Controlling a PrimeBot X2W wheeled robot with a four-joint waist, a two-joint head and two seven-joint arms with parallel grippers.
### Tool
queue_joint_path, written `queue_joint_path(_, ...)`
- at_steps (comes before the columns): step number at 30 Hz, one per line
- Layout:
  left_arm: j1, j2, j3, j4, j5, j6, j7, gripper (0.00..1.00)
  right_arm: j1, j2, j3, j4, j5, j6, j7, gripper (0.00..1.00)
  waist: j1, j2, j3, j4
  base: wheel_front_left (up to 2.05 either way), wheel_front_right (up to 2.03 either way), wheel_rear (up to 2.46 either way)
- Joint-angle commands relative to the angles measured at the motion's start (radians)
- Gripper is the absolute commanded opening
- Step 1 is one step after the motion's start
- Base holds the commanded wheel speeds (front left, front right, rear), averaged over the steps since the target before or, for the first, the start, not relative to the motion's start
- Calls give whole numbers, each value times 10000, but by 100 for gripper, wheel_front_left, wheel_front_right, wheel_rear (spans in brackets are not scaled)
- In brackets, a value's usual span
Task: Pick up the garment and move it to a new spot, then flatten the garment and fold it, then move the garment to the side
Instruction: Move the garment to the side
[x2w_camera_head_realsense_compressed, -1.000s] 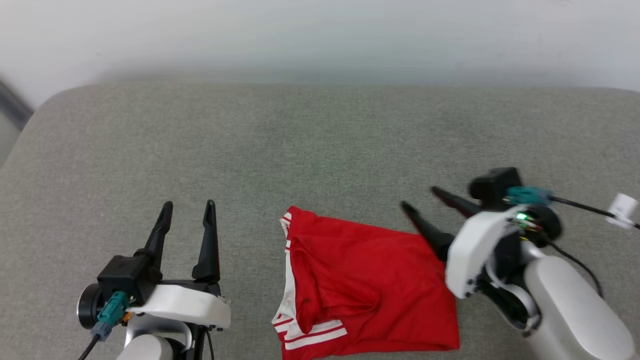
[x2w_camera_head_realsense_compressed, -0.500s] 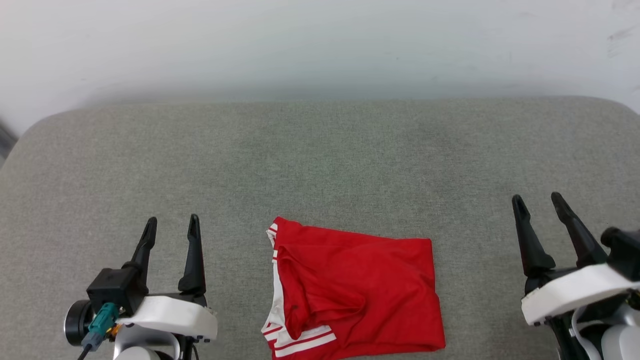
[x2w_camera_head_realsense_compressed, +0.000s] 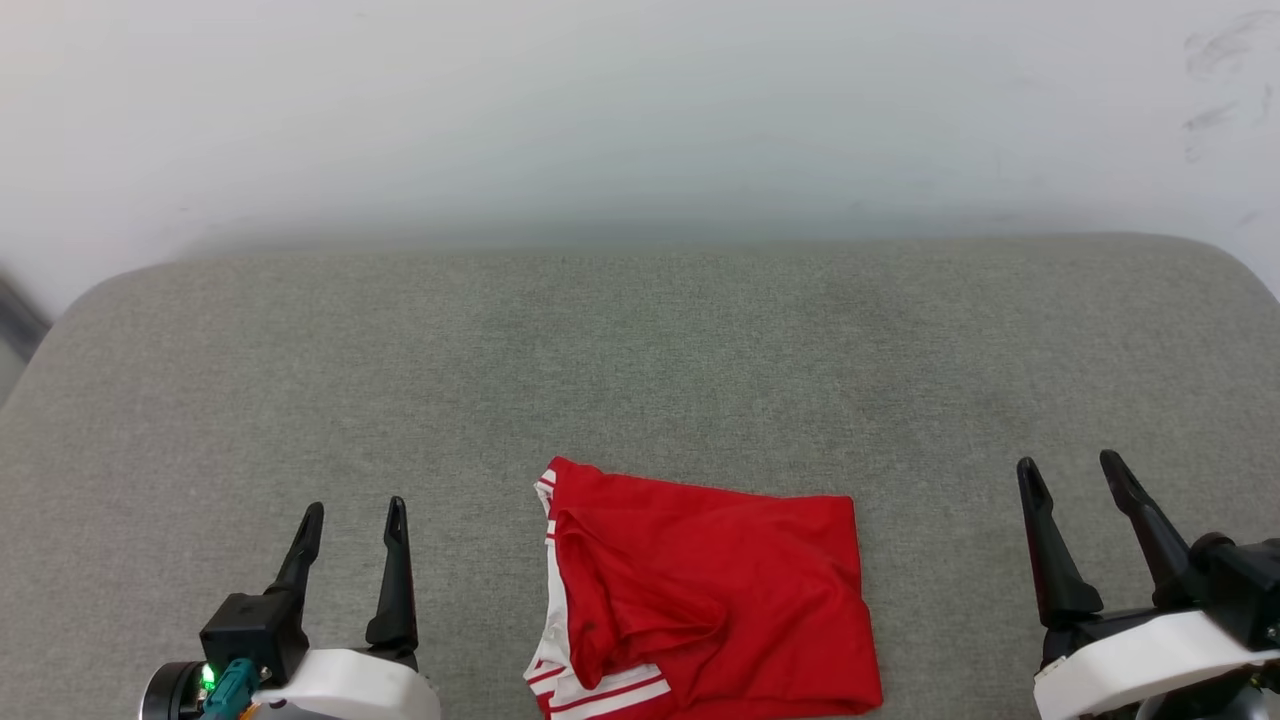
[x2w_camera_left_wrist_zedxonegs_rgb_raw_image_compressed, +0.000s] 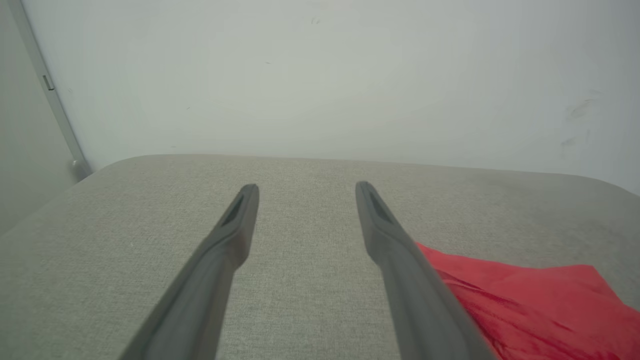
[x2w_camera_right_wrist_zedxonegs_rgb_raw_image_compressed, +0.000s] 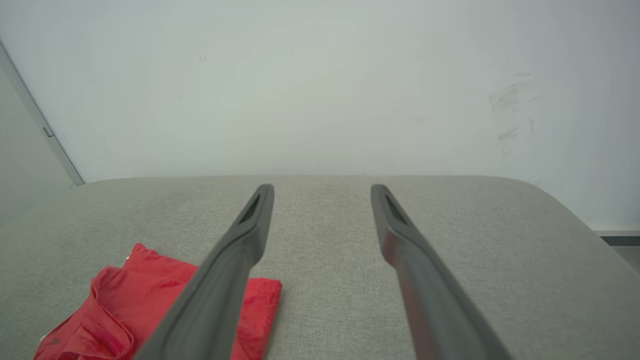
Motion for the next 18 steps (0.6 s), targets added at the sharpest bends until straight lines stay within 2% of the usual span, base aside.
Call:
queue_joint_path(1,71,-37,44,33,52,-45,-43,100,147,93,-9,-200,-128,-4,92,100,0,0,11,-36,0,0,0)
queue_joint_path(12,-158,-41,230,84,137,-89,-35,100,-135,247,-6,-541,-366,-4,557,100,0,0,195,-170,0,0,0)
queue_joint_path(16,-373,-98,362,-51,232,-99,-35,100,-353,269,-554,-142,127,-5,1134,100,0,0,373,-102,0,0,0)
queue_joint_path(18,-487,-165,395,-116,250,-138,-35,100,-584,50,-1011,298,667,-4,1545,100,0,0,506,15,0,0,0)
